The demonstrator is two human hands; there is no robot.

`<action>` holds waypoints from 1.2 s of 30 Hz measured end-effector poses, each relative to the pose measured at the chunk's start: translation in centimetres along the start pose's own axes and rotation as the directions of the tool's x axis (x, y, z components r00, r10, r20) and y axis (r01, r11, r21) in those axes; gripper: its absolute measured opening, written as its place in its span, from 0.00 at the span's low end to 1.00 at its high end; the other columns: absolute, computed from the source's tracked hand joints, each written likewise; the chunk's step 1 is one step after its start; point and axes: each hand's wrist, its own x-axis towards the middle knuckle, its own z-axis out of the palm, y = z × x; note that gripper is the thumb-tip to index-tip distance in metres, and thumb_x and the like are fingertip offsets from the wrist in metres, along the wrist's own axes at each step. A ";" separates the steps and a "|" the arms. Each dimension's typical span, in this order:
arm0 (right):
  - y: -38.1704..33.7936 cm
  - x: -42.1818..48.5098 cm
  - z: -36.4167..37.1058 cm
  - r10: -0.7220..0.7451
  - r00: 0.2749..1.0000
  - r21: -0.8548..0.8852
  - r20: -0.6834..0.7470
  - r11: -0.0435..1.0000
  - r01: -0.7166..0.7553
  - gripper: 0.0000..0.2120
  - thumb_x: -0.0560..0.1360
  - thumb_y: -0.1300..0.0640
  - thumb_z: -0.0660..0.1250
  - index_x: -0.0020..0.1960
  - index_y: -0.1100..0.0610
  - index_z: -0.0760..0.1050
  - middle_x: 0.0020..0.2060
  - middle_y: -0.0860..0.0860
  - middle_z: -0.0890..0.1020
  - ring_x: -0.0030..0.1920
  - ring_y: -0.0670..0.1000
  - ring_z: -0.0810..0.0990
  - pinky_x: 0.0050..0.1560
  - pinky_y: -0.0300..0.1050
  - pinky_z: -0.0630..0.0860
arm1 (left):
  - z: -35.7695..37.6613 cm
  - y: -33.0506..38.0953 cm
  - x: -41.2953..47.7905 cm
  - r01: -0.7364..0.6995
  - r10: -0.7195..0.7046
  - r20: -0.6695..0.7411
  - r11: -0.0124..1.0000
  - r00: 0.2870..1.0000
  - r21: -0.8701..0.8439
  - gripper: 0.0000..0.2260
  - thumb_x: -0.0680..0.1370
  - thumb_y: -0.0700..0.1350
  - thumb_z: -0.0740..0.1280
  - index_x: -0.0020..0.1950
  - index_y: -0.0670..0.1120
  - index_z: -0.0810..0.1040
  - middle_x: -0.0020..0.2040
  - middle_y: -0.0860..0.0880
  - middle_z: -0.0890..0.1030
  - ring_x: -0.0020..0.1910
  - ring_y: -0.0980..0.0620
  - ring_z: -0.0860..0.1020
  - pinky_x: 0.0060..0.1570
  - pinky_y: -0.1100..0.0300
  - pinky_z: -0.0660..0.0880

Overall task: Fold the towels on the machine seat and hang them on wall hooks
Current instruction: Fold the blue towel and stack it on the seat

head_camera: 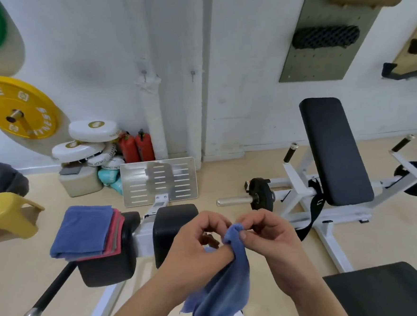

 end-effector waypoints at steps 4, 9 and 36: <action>-0.5 -0.6 -1.3 -0.005 0.999 -0.016 -0.053 1.000 0.005 0.09 0.66 0.58 0.72 0.42 0.62 0.76 0.41 0.65 0.84 0.44 0.58 0.83 0.49 0.51 0.79 | 0.3 0.0 0.6 0.004 -0.007 0.095 0.999 0.995 0.033 0.07 0.68 0.45 0.72 0.41 0.54 0.77 0.40 0.50 0.81 0.40 0.53 0.78 0.45 0.57 0.77; -0.8 -1.1 -2.5 -0.018 0.985 -0.266 -0.173 0.963 -0.029 0.06 0.78 0.63 0.68 0.43 0.56 0.73 0.33 0.52 0.77 0.36 0.47 0.74 0.37 0.38 0.72 | -0.3 0.3 2.0 -0.034 -0.052 0.283 0.956 0.958 0.291 0.10 0.73 0.42 0.74 0.50 0.55 0.80 0.42 0.50 0.82 0.39 0.54 0.80 0.41 0.62 0.77; -1.8 -1.5 -3.7 -0.104 0.990 -0.347 -0.095 0.935 0.065 0.15 0.79 0.67 0.69 0.47 0.48 0.85 0.43 0.52 0.88 0.47 0.51 0.86 0.50 0.38 0.80 | 2.3 3.0 3.1 -0.275 0.241 0.162 0.931 0.957 0.240 0.07 0.72 0.43 0.79 0.42 0.56 0.87 0.61 0.64 0.81 0.61 0.61 0.80 0.55 0.69 0.75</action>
